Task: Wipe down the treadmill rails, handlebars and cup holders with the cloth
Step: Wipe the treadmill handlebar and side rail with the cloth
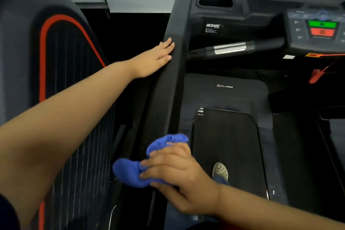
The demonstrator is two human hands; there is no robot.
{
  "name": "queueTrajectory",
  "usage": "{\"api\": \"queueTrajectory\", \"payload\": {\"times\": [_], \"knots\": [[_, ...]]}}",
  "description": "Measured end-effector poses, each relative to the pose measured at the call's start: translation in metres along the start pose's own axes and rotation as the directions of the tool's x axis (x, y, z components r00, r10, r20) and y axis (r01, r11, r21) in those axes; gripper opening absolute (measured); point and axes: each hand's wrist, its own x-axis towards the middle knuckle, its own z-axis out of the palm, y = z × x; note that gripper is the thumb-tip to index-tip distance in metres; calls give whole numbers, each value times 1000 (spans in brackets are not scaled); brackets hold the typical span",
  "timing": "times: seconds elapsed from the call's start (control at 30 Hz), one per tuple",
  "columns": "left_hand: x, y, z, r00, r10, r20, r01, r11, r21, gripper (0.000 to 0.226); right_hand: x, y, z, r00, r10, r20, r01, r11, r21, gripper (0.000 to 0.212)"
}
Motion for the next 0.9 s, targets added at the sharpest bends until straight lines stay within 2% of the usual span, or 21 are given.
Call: {"api": "queueTrajectory", "payload": {"times": [0.07, 0.13, 0.17, 0.23, 0.27, 0.3, 0.37, 0.47, 0.6, 0.7, 0.9], "knots": [[-1, 4, 10, 998, -33, -52, 30, 997, -70, 51, -8, -3, -7, 998, 46, -34, -42, 994, 99, 21], [-4, 8, 18, 990, -76, -120, 59, 988, -141, 51, -5, 2, -17, 954, 238, -180, -192, 951, 242, 23], [-6, 10, 22, 981, -103, -162, 74, 982, -176, 52, 1, 11, -24, 875, 398, -276, -292, 888, 357, 22], [-12, 15, 27, 953, -175, -248, 105, 957, -272, 53, 23, 38, -39, 617, 682, -394, -391, 699, 599, 19], [-16, 18, 30, 937, -218, -272, 120, 935, -334, 53, 37, 57, -46, 508, 756, -414, -401, 632, 663, 18], [-20, 21, 32, 924, -265, -275, 139, 905, -403, 52, 52, 78, -53, 441, 787, -431, -401, 603, 690, 16], [-29, 27, 38, 904, -345, -251, 175, 836, -520, 52, 89, 112, -64, 382, 799, -464, -405, 596, 693, 15], [-39, 32, 43, 842, -495, -215, 268, 730, -629, 51, 141, 147, -65, 366, 805, -467, -430, 591, 682, 27], [-45, 41, 41, 753, -651, -97, 414, 583, -699, 50, 172, 154, -59, 390, 857, -337, -566, 512, 646, 38], [-44, 44, 39, 741, -665, -96, 439, 587, -680, 50, 171, 146, -55, 433, 848, -306, -654, 529, 540, 37], [-44, 44, 39, 731, -677, -82, 404, 527, -748, 46, 132, 101, -31, 455, 812, -366, -652, 583, 484, 35]]}}
